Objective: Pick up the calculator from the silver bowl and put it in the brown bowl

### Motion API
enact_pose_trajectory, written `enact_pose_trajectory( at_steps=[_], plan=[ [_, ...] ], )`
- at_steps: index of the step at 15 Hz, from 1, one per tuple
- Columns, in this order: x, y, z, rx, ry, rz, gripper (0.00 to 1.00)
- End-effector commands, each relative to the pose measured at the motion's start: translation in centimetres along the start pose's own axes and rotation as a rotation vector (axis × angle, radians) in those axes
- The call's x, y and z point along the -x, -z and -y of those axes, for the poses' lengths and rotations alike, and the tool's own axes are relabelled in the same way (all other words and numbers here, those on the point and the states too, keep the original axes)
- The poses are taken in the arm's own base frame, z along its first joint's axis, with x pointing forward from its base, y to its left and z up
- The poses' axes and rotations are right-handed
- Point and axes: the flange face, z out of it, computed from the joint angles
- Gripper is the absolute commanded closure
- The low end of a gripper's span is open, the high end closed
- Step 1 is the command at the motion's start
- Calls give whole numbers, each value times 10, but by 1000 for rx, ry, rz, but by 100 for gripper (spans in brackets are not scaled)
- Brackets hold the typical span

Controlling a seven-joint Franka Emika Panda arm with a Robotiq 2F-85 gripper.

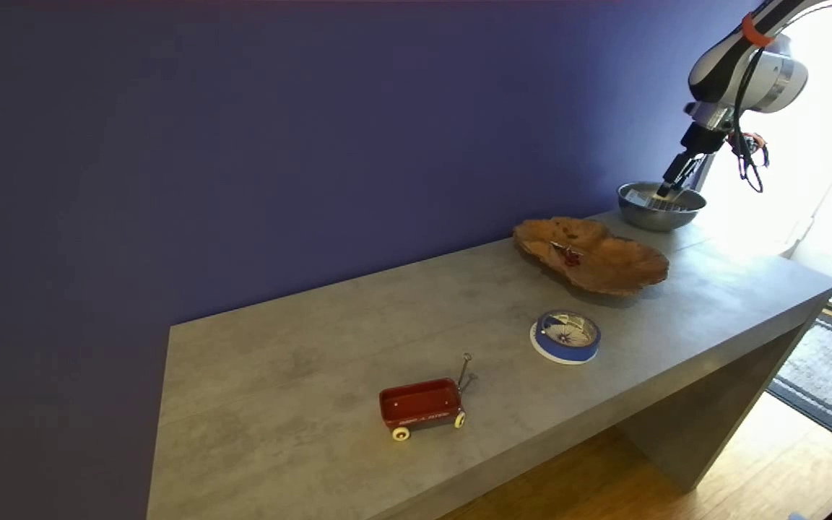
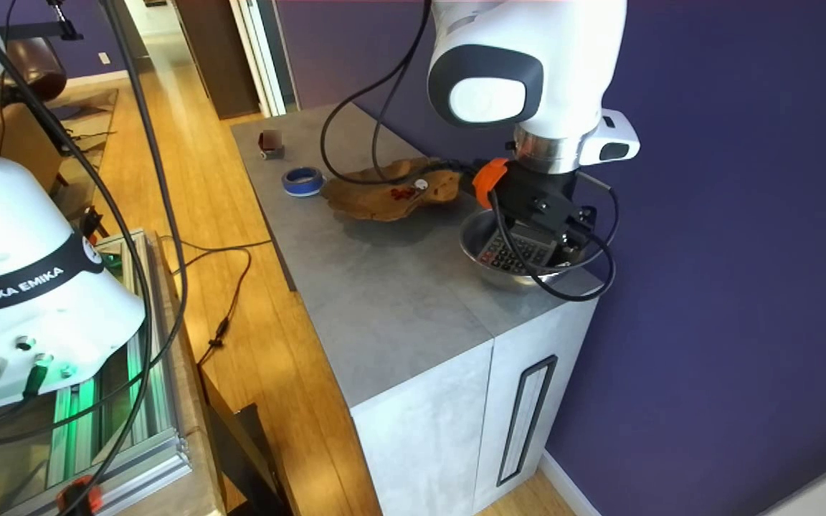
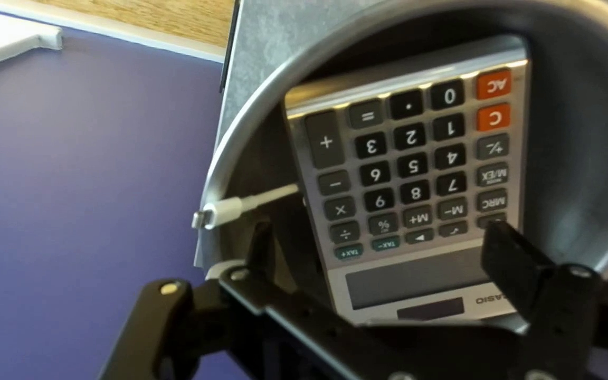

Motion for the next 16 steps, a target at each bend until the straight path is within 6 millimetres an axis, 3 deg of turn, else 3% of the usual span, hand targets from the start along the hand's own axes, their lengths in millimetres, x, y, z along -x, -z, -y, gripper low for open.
enact_pose_trajectory(
  at_steps=[1, 6, 12, 16],
  plan=[
    [-3, -20, 8, -30, -6, 18, 0],
    [-7, -37, 11, -24, -13, -21, 0],
    [-13, -14, 17, 44, 1, -91, 0],
    [-19, -16, 8, 86, -12, -114, 0]
  ],
)
